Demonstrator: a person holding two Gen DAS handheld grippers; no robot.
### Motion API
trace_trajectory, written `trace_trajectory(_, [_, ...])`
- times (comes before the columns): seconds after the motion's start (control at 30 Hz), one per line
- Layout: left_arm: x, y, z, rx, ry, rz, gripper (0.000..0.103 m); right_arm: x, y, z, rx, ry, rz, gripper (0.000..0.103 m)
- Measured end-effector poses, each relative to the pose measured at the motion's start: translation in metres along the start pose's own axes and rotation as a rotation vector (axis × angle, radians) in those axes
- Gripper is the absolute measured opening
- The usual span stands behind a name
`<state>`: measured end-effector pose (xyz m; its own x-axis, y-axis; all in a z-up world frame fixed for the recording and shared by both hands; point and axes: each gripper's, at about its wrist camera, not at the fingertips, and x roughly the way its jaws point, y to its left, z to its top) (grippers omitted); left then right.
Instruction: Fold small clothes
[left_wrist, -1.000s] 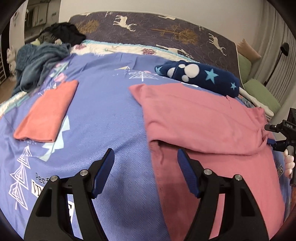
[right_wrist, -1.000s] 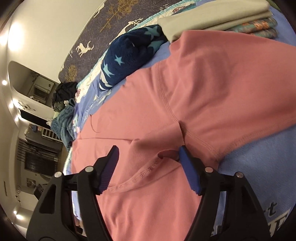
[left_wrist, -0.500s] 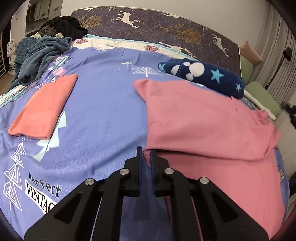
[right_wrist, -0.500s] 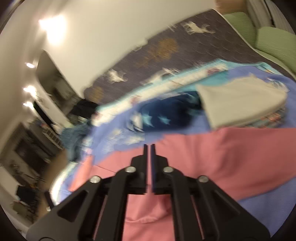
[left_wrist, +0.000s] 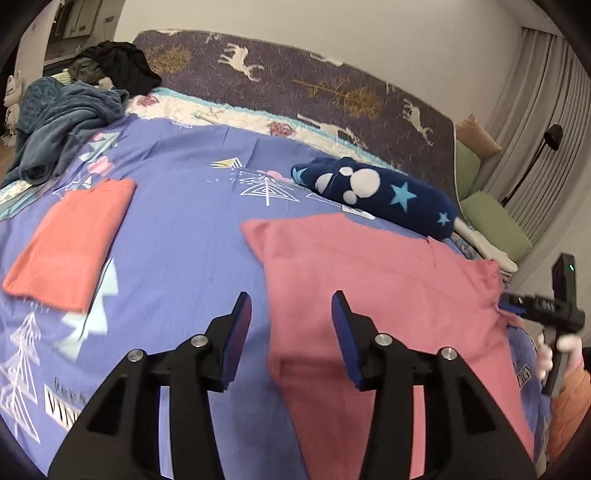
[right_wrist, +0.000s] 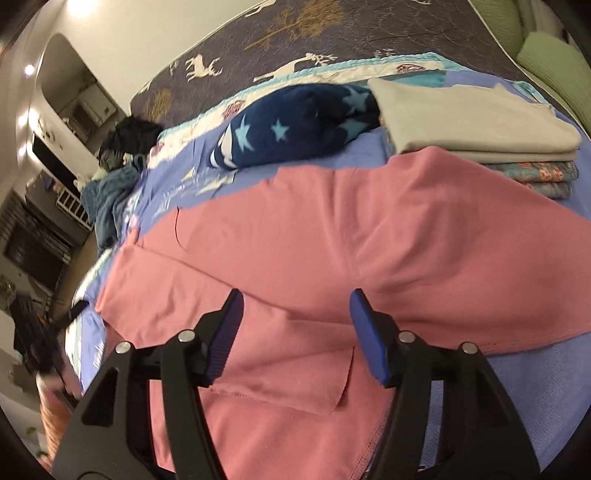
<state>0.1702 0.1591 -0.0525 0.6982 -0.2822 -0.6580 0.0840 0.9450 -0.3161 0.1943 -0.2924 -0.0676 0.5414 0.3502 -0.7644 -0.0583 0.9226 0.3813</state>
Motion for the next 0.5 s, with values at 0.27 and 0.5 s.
trace_trajectory(0.27, [0.105,0.018,0.05,-0.115,0.17,-0.035,0.013,-0.014,-0.01,-0.005,0.005,-0.02,-0.023,0.062])
trace_trajectory(0.5, [0.086,0.05,0.054,-0.189,0.014,-0.064,0.003,-0.024,-0.022,-0.009,0.007,-0.032,-0.015,0.064])
